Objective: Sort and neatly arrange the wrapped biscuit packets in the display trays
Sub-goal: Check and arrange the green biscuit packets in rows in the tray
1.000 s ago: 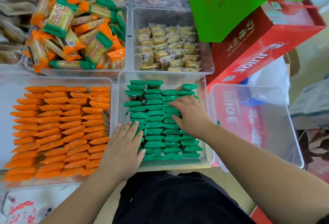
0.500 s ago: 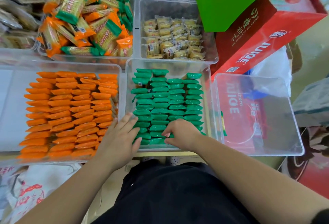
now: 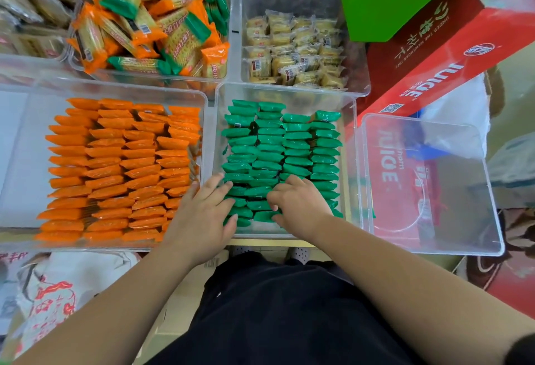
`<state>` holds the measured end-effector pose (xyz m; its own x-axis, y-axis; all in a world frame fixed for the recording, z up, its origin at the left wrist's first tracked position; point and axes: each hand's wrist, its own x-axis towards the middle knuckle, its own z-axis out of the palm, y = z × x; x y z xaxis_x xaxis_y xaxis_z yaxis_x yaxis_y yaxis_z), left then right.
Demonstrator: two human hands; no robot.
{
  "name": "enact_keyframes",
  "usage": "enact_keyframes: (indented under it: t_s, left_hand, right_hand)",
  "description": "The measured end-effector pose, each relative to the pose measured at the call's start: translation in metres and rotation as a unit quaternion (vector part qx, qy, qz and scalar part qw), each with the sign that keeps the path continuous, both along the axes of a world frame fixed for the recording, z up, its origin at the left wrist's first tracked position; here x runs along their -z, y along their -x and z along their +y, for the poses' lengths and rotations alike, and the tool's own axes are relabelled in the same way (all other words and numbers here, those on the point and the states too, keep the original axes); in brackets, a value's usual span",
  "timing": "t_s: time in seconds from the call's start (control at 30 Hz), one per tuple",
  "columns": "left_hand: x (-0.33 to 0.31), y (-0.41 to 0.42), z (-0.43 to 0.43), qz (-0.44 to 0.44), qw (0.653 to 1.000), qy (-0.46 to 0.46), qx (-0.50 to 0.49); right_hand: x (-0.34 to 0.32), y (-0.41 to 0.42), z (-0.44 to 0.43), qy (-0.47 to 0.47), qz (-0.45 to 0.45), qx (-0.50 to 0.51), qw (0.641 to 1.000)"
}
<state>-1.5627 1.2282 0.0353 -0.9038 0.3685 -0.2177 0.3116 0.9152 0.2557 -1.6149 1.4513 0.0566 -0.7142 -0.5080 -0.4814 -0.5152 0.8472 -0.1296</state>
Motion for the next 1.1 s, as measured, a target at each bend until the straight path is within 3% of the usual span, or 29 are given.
enact_keyframes:
  t_s: [0.33,0.6,1.1]
  left_hand:
    - [0.0,0.0,-0.001,0.002,1.0,-0.003,-0.005]
    - [0.0,0.0,0.0,-0.001,1.0,-0.008,-0.002]
    - [0.002,0.0,-0.001,0.006,1.0,-0.022,-0.003]
  right_hand:
    - [-0.001,-0.002,0.001,0.011,-0.012,0.011,1.0]
    - [-0.01,-0.003,0.009,0.006,-0.084,0.03,0.996]
    - [-0.002,-0.001,-0.006,-0.043,0.031,-0.004,0.999]
